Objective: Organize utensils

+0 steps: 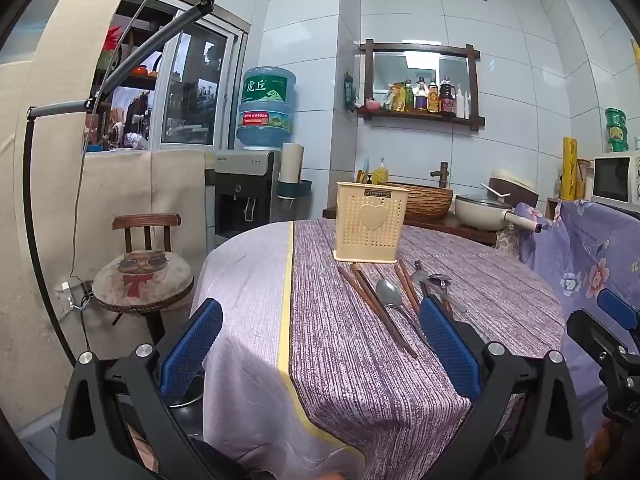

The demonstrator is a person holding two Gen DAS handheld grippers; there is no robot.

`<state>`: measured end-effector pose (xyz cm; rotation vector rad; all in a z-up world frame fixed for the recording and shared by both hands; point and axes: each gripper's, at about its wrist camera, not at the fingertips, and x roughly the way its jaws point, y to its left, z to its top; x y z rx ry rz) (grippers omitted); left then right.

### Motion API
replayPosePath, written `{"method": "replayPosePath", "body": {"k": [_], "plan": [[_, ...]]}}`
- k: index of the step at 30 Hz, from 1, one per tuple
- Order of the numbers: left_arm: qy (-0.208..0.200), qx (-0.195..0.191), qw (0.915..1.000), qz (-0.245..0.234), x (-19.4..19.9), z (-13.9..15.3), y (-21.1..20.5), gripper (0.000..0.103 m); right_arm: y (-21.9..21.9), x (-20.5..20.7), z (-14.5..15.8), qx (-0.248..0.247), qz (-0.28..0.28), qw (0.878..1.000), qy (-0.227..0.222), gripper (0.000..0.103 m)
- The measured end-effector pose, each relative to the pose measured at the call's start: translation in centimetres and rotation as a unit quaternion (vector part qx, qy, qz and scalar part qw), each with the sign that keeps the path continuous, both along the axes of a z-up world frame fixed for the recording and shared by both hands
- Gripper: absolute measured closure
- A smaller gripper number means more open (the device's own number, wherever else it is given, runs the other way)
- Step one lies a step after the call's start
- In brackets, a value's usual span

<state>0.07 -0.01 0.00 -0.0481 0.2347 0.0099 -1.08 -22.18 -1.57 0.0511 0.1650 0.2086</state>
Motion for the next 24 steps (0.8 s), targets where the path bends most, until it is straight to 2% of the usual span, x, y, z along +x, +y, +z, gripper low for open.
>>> {"method": "replayPosePath", "body": {"k": [24], "plan": [[0.000,-0.002,1.0000,-0.002,0.15,-0.20,-0.01,0.005,-0.01,0.54,-0.41,0.010,0.000,1.000,0.011,0.005]]}}
